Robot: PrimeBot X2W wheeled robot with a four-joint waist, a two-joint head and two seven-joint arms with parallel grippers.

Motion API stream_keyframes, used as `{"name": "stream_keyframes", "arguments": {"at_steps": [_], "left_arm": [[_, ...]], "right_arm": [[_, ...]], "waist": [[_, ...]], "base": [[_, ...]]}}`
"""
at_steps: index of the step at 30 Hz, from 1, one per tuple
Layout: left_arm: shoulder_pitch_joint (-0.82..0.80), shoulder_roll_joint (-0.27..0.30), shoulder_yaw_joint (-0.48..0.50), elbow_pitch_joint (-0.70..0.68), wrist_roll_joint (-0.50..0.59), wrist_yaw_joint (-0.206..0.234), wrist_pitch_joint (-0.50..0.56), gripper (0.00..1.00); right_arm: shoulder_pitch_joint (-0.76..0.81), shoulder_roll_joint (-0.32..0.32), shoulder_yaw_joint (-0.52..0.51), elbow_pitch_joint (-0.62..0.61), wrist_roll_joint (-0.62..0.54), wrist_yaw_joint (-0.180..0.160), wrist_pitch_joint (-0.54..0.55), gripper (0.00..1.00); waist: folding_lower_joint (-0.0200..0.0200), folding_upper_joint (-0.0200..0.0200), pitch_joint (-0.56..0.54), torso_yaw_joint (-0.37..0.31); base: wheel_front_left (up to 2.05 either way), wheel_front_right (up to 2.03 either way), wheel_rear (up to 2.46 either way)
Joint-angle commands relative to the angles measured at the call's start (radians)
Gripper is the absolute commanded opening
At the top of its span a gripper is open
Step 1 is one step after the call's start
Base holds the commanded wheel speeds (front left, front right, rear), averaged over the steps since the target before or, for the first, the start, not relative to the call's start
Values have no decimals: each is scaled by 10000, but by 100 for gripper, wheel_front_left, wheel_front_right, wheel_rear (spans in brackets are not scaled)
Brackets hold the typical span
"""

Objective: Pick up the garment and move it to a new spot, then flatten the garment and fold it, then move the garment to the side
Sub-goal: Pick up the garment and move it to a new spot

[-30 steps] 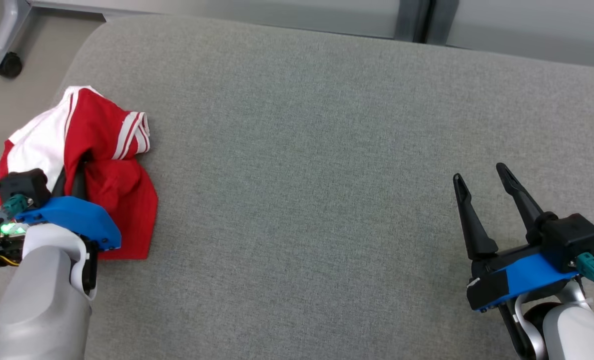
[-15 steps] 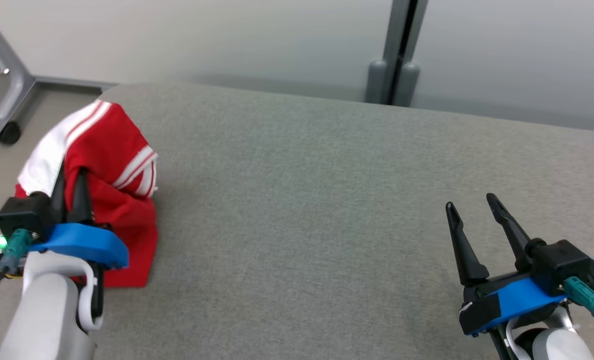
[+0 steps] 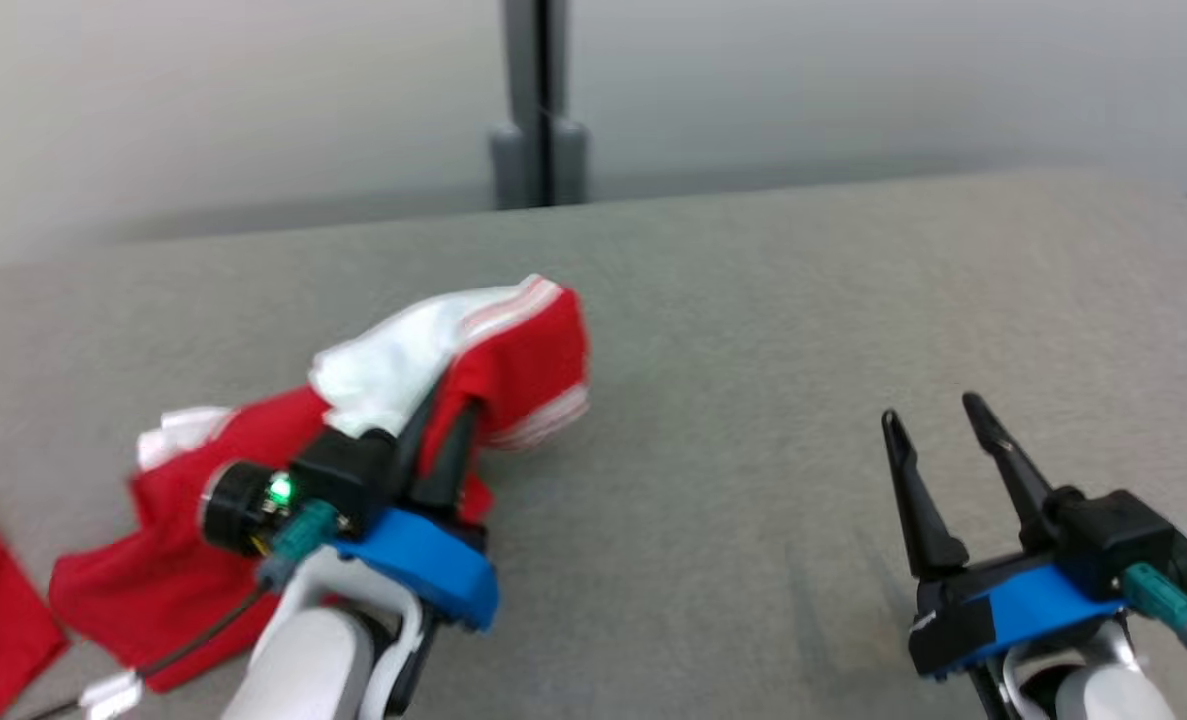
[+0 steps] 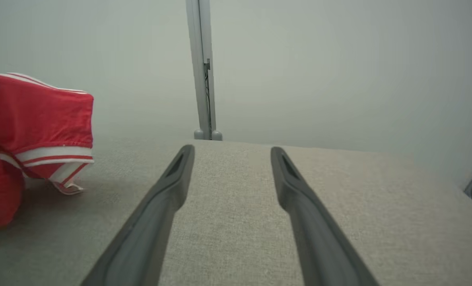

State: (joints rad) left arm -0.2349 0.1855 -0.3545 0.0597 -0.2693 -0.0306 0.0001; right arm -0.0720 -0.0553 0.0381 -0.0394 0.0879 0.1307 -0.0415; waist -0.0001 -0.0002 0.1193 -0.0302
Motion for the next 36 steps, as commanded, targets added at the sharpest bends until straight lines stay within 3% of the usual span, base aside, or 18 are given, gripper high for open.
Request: {"name": "stream_keyframes", "arguments": {"at_steps": [1,8,16,17,18,26,30,36], "left_arm": [[-341,-147,-333,119,121,-179,77,0],[-1282,-881,-1825,1234,234,-716,-49,0],[-2094,-1213,-3217,2676,-80,-942,-490,0],[-2166,-1235,-3245,2838,-85,-921,-598,21],[-2219,-1261,-3294,2959,-87,-903,-732,100],[-2228,-1297,-3511,2925,-178,-723,-1508,100],[-1829,-1023,-3360,2482,-315,-553,-1626,100],[-1078,-350,-2555,1728,-707,140,-1537,100]], "right_arm": [[-46,23,4,3,38,1,-68,100],[-287,35,158,246,196,1,-341,100],[-453,47,85,517,602,1,-798,100],[-471,47,76,573,644,1,-858,100],[-476,46,67,622,654,1,-903,100],[-466,45,6,980,639,1,-1016,100],[-328,42,-57,995,504,1,-898,100],[-77,39,-144,832,397,1,-653,100]], "waist": [[1,2,-90,-614],[1,2,567,-2141],[1,2,1400,-2801],[1,2,1447,-2797],[1,2,1466,-2784],[1,2,902,-1990],[1,2,417,-1427],[1,2,-73,-708]], "base": [[0,0,0],[0,0,0],[0,0,0],[0,0,0],[0,0,0],[0,0,0],[0,0,0],[0,0,0]]}}
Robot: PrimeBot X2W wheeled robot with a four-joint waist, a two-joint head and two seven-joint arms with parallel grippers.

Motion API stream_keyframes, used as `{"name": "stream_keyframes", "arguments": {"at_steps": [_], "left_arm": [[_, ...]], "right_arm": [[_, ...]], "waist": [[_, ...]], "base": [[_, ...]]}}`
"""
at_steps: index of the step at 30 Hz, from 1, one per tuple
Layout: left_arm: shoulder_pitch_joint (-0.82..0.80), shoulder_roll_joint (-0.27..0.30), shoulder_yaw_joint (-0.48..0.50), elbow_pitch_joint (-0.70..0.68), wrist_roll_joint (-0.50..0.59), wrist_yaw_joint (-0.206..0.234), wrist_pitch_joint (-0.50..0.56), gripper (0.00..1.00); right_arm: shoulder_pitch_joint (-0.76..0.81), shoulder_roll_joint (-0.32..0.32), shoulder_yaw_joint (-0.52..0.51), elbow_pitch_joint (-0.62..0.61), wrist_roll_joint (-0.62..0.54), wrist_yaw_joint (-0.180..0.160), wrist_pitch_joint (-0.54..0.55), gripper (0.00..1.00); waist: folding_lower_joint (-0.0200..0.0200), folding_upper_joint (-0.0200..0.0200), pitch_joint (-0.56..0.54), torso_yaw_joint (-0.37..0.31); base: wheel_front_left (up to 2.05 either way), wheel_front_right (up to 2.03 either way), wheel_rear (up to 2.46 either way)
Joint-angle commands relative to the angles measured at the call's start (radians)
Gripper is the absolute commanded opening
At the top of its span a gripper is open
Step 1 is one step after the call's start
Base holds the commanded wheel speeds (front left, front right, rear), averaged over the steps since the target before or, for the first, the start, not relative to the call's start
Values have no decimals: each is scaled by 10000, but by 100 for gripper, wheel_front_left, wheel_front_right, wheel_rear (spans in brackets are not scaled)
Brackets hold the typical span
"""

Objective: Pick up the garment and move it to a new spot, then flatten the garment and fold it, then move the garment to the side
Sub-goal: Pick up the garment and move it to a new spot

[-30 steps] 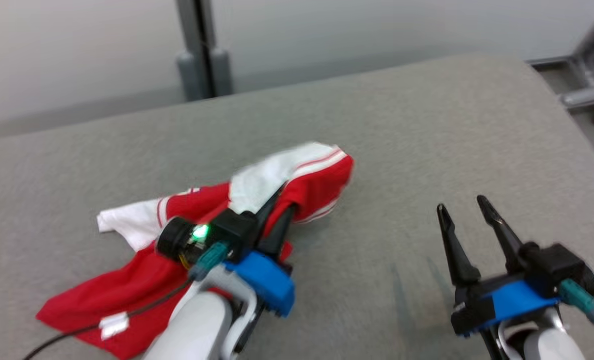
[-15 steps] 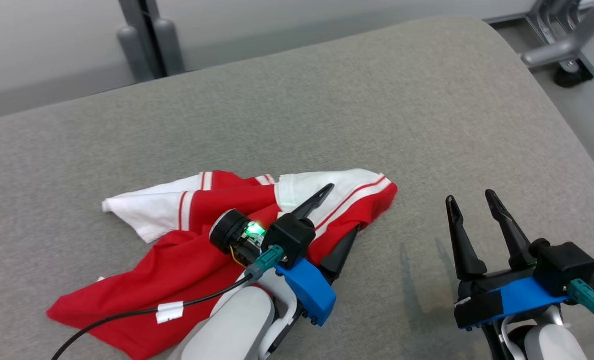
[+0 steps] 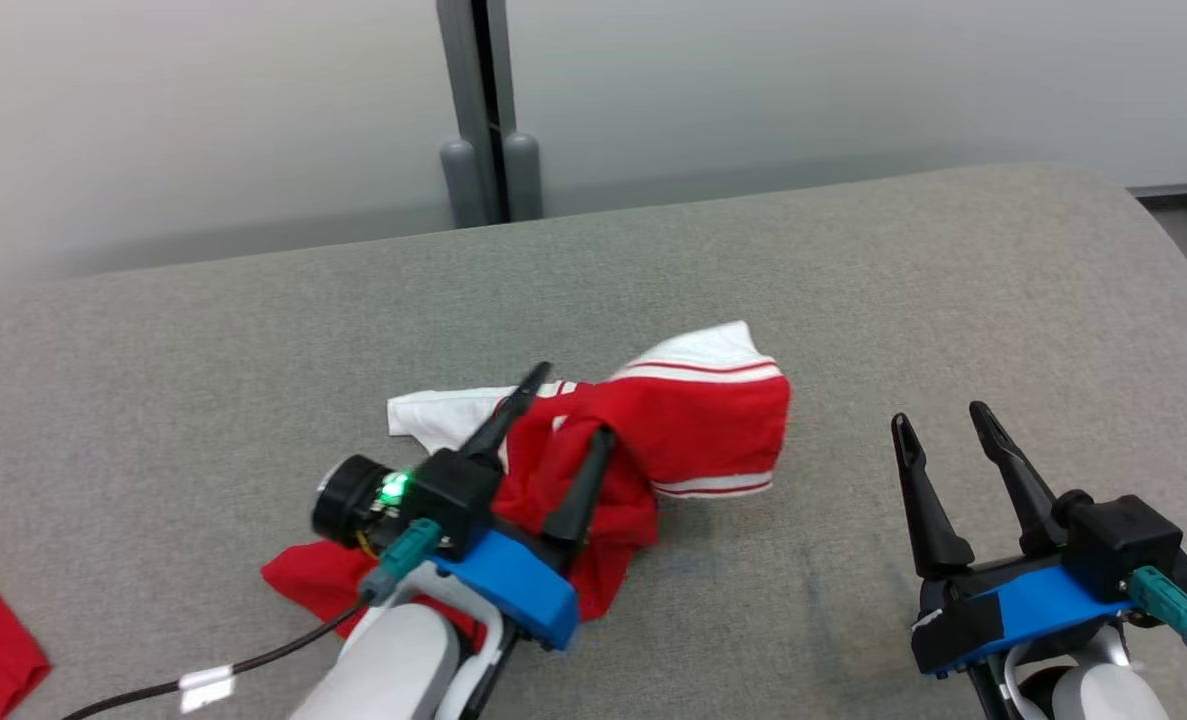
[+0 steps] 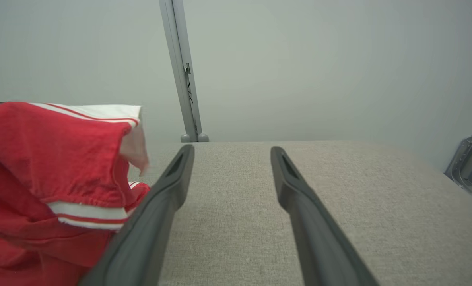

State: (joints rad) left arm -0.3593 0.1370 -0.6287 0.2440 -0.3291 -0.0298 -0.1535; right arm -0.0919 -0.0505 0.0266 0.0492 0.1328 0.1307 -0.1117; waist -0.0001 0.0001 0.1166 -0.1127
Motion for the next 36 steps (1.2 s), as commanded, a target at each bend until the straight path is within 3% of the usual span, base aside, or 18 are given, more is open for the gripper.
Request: {"name": "stream_keyframes", "arguments": {"at_steps": [1,6,12,24,36], "left_arm": [[294,272,368,-221,-166,280,5,100],[1026,889,1305,-596,-626,961,-17,100],[1792,1328,1978,-598,-1079,1340,-187,100],[2886,1851,2043,-1083,-1401,1193,-81,100],[3647,2265,2224,-1897,-1623,1478,142,100]], "right_arm": [[169,-5,-42,-95,-70,1,98,100],[380,-7,-92,-251,-100,1,278,100],[527,-6,-99,-373,-96,1,390,100],[997,-6,-227,-559,-187,1,651,100],[1353,-6,-323,-794,-166,1,882,100]], "waist": [[1,-1,-95,209],[1,-1,-294,589],[1,-1,-434,785],[1,-1,-977,872],[1,-1,-1377,942]], "base": [[0,0,0],[0,0,0],[0,0,0],[0,0,0],[0,0,0]]}}
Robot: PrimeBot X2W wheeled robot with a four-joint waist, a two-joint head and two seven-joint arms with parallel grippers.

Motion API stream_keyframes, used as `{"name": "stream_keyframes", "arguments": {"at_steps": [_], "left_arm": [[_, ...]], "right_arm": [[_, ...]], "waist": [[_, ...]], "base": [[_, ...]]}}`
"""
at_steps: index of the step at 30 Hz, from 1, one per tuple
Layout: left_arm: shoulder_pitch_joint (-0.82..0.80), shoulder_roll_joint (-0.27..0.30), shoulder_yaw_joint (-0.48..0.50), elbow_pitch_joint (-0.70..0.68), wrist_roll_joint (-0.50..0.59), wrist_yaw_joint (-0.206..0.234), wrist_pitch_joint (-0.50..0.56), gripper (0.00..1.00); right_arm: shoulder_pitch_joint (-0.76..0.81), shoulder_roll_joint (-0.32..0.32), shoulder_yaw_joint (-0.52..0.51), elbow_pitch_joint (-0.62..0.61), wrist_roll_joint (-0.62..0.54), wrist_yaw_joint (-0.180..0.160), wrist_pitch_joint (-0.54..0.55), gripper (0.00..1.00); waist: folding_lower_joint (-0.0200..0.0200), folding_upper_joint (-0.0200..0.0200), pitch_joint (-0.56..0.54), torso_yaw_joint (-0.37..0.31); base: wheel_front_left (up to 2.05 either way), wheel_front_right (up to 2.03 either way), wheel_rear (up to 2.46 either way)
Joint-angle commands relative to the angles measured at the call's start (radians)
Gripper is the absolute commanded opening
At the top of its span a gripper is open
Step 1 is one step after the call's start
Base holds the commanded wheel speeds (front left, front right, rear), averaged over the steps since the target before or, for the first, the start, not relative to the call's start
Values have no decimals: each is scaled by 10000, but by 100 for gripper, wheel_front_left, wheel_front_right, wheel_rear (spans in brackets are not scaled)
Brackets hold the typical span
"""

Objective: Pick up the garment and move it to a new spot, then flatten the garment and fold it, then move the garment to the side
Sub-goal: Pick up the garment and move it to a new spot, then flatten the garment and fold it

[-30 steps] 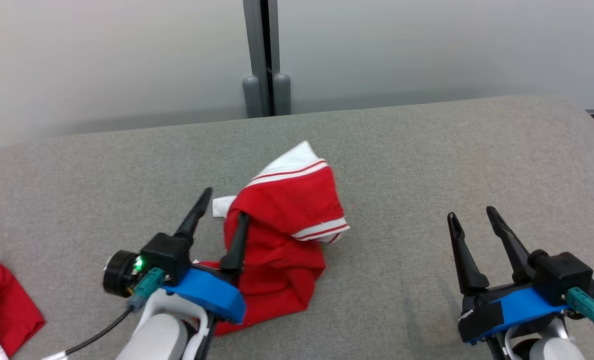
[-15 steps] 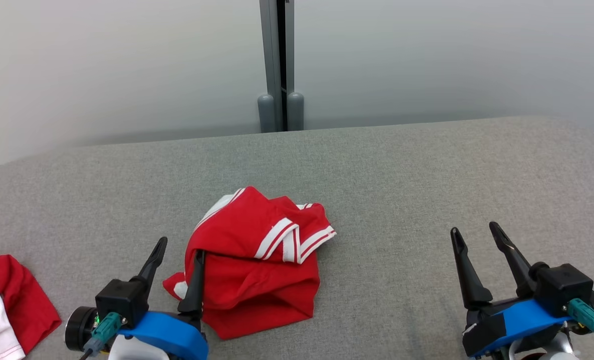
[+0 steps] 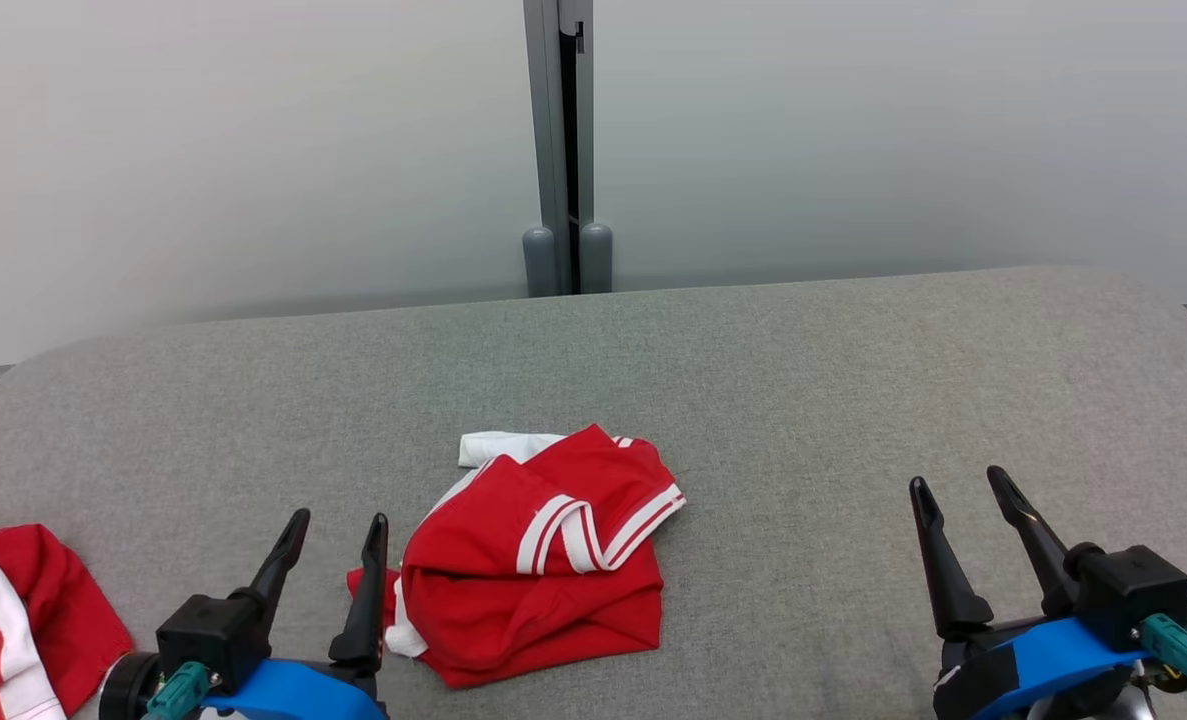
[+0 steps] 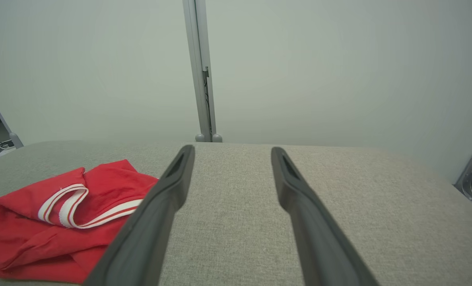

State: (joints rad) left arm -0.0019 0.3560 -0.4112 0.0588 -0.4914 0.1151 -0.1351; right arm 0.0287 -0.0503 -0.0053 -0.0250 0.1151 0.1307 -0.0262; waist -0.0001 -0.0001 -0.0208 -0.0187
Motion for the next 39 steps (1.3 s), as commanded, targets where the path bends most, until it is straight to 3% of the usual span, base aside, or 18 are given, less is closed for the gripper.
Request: {"name": "stream_keyframes", "arguments": {"at_steps": [1,15,32,39], "left_arm": [[105,97,77,-65,-28,44,-68,100],[303,301,579,151,-235,218,-641,100],[-48,316,488,340,-100,206,-878,100],[-469,209,293,277,35,145,-877,100]], "right_arm": [[155,-8,1,-75,9,1,42,100],[254,-8,86,-154,-40,1,153,100],[186,-8,166,9,2,1,259,100],[-338,-201,1016,550,232,1,562,100]], "waist": [[1,1,-14,10],[1,1,-103,81],[1,1,-7,225],[1,1,331,752]], "base": [[0,0,0],[0,0,0],[0,0,0],[0,0,0]]}}
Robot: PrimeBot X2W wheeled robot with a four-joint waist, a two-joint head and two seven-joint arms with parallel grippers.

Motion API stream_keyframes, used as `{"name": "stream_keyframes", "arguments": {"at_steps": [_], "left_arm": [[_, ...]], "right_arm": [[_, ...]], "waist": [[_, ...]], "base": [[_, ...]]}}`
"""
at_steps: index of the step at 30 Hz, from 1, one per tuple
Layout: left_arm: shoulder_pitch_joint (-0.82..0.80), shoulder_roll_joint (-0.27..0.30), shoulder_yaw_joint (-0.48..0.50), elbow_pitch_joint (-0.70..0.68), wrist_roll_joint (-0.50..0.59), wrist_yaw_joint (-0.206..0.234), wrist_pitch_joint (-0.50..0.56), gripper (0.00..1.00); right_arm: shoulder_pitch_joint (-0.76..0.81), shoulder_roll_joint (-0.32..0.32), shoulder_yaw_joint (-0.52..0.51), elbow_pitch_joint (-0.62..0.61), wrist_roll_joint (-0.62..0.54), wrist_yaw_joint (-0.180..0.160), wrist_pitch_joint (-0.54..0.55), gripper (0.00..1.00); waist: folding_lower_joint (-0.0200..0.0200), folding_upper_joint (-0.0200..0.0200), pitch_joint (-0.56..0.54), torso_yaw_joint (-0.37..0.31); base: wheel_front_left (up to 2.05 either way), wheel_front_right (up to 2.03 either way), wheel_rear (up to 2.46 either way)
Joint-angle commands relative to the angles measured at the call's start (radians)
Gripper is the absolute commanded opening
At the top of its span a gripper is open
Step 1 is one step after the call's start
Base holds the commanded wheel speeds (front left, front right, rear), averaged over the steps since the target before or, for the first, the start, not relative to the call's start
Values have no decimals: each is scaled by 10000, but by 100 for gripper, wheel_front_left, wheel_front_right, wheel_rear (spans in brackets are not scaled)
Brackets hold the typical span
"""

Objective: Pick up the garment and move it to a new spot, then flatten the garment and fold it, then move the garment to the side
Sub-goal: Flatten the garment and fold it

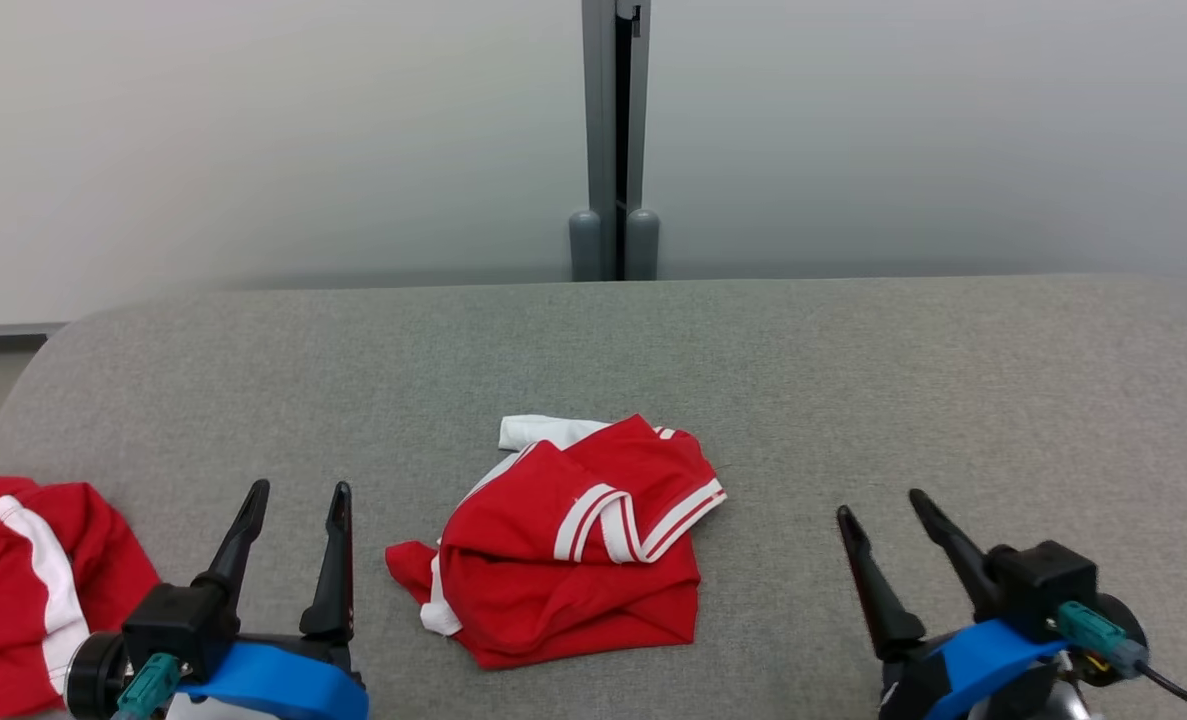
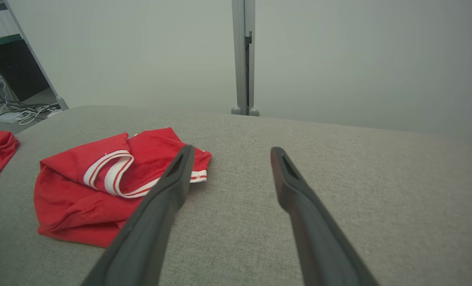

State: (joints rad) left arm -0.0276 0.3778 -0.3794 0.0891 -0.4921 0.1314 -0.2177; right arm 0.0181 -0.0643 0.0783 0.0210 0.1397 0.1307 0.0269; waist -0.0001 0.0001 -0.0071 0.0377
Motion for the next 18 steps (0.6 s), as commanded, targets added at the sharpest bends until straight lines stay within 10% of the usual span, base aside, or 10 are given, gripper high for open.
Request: {"name": "stream_keyframes", "arguments": {"at_steps": [1,18], "left_arm": [[-327,-41,-69,-54,96,-41,-59,100],[-1998,-695,-360,643,404,-545,-388,100]], "right_arm": [[-348,-89,379,233,36,1,69,100],[-3575,17,3043,4117,1367,1,-580,100]], "waist": [[1,-1,321,321],[1,-1,1623,1910]], "base": [[0,0,0],[0,0,0]]}}
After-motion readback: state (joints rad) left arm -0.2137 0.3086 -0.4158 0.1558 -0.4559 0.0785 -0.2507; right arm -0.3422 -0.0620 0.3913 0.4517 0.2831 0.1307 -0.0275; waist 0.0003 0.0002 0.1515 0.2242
